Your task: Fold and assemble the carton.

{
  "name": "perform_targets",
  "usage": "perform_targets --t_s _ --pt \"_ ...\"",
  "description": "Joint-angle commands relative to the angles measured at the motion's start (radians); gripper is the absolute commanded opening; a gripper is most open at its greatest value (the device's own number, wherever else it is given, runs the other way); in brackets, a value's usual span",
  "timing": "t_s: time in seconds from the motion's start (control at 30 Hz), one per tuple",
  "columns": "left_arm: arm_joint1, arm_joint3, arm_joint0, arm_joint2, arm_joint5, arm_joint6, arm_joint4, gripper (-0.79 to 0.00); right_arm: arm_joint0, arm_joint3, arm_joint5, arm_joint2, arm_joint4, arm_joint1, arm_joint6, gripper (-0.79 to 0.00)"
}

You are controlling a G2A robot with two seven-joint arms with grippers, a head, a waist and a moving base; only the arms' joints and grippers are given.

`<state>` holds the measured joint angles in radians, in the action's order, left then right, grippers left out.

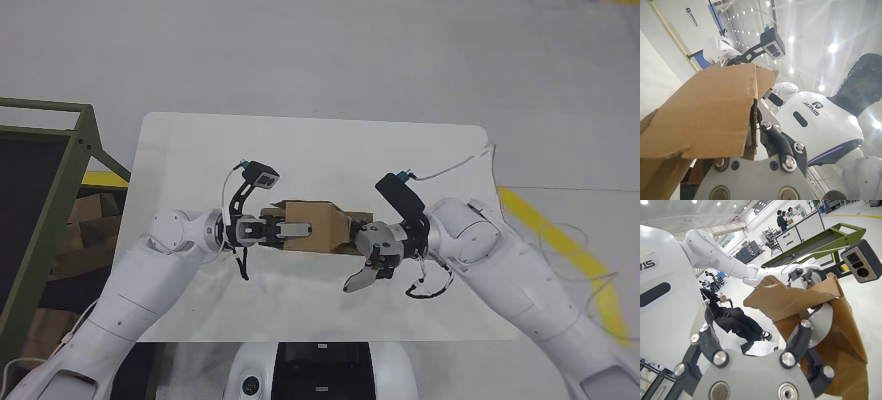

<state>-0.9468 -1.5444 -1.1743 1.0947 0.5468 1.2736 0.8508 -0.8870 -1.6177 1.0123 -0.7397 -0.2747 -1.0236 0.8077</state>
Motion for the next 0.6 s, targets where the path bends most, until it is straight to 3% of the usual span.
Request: perform_targets --t_s 0.0,0.33,0.57 --pt "-0.001 -0.001 -0.002 0.002 -0.001 0.001 -0.002 -0.785 0.010 0.009 0.000 0.009 -0.001 -0.005 0.000 0.000" --pt "-0.007 -0.002 -0.007 0.013 -0.002 0.002 -0.009 -0.785 0.039 0.036 0.000 0.035 -0.009 -0.028 0.000 0.000" --pt "-0.009 0.001 -0.014 0.027 0.005 -0.005 -0.014 -0.785 -0.008 0.003 0.000 -0.054 0.003 -0.011 -0.005 0.000"
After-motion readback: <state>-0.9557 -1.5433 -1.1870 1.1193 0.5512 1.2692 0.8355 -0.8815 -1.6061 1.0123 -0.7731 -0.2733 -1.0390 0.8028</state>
